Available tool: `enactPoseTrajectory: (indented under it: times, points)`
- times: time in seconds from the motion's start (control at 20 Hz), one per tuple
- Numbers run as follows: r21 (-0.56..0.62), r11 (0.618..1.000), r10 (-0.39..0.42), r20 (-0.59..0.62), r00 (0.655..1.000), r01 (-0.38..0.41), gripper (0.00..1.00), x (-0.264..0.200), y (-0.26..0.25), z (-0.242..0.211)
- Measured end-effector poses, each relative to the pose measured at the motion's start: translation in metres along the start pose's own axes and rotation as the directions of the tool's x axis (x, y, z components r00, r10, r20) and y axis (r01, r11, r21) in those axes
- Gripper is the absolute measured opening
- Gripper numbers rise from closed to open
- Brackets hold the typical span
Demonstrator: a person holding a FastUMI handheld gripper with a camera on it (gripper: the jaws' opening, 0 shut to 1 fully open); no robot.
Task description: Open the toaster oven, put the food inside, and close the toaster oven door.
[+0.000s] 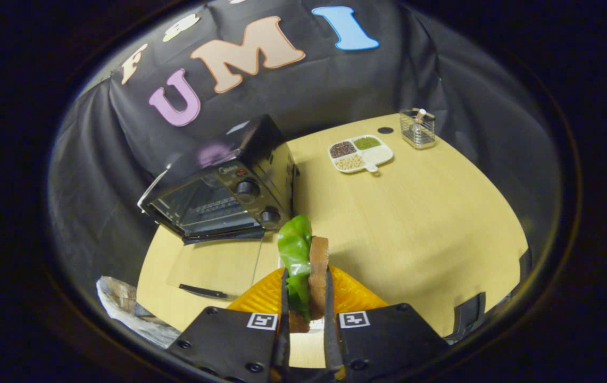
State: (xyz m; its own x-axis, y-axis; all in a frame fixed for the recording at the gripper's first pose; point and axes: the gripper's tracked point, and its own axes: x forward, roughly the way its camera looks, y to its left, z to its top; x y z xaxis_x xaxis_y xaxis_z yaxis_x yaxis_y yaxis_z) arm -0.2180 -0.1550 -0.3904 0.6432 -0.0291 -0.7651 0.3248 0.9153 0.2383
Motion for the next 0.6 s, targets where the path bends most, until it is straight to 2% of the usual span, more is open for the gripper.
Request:
enactPoseTrajectory:
  times: [0.15,0.4,0.6]
  points:
    - [-0.021,0.999,0.039,0.021,0.999,-0.039,0.28,-0.008,0.026,0.011]
    - [0.088,0.981,0.169,0.03,0.985,-0.171,0.28,-0.005,0.095,0.027]
    - [0.176,0.958,0.229,0.015,0.973,-0.228,0.28,0.019,0.141,0.024]
